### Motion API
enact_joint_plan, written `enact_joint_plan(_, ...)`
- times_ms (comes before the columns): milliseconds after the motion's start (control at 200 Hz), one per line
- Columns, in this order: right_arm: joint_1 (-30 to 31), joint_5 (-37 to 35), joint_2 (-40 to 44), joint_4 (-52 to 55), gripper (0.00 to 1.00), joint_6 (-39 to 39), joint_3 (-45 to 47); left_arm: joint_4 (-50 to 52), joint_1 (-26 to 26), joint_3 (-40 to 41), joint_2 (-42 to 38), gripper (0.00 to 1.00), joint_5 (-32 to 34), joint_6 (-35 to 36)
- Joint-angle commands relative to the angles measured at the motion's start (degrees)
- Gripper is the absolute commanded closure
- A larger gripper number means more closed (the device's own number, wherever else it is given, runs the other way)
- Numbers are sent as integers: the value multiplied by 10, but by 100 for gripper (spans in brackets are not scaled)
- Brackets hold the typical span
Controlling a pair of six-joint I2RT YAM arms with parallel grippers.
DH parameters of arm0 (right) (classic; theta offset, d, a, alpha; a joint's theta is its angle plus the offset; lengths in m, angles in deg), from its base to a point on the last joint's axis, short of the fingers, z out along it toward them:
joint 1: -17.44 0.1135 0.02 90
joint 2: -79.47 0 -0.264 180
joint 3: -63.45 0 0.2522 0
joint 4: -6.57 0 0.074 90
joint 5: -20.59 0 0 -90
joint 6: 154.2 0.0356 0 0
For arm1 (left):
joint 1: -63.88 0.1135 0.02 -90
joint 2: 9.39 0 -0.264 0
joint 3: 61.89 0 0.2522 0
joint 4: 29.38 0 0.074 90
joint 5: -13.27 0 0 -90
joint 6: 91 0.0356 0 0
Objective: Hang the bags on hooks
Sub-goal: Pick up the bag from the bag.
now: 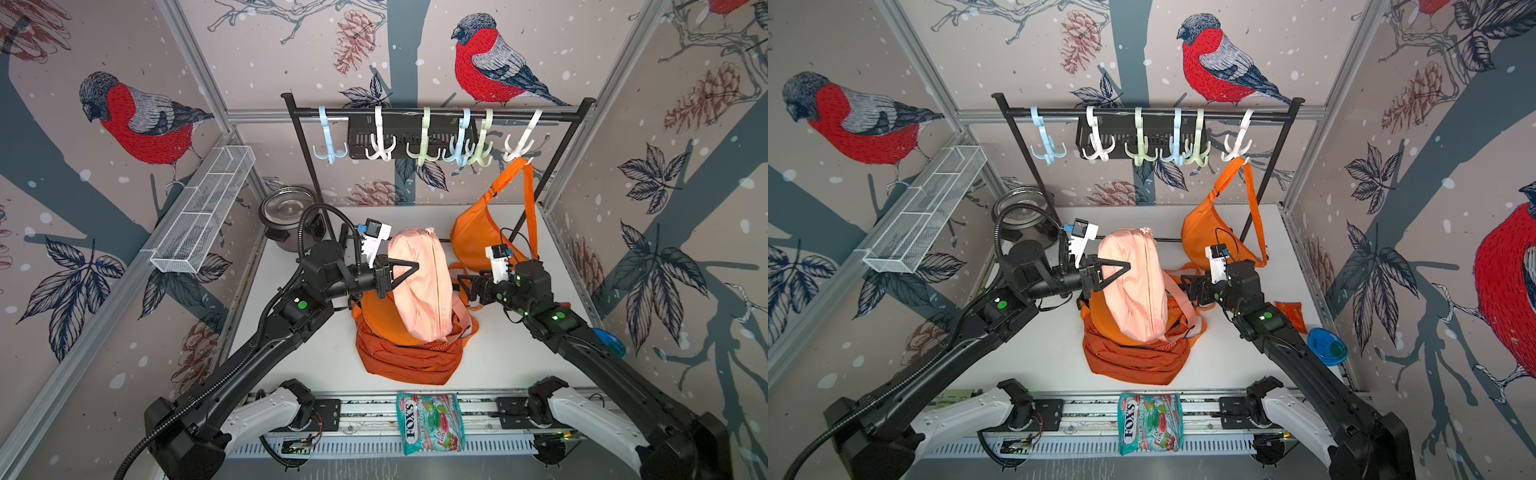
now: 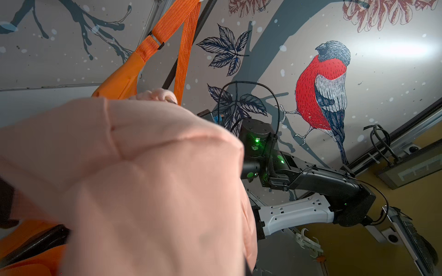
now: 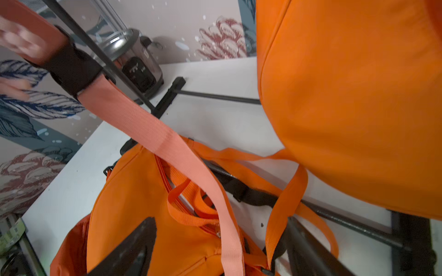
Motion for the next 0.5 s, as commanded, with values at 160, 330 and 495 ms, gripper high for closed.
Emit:
enact_joint_plan(160,33,18,-103,-29,20,-22,-8,-41,1,10,-14,100,-26,-7)
enact_joint_plan(330,55,16,-175,-49,24,-32,-23,-48,1,26,-29,100,-25,-13)
enact_joint_plan(495,60,14,-232,-68,27,-38,-39,-55,1,38,-43,100,-24,-18)
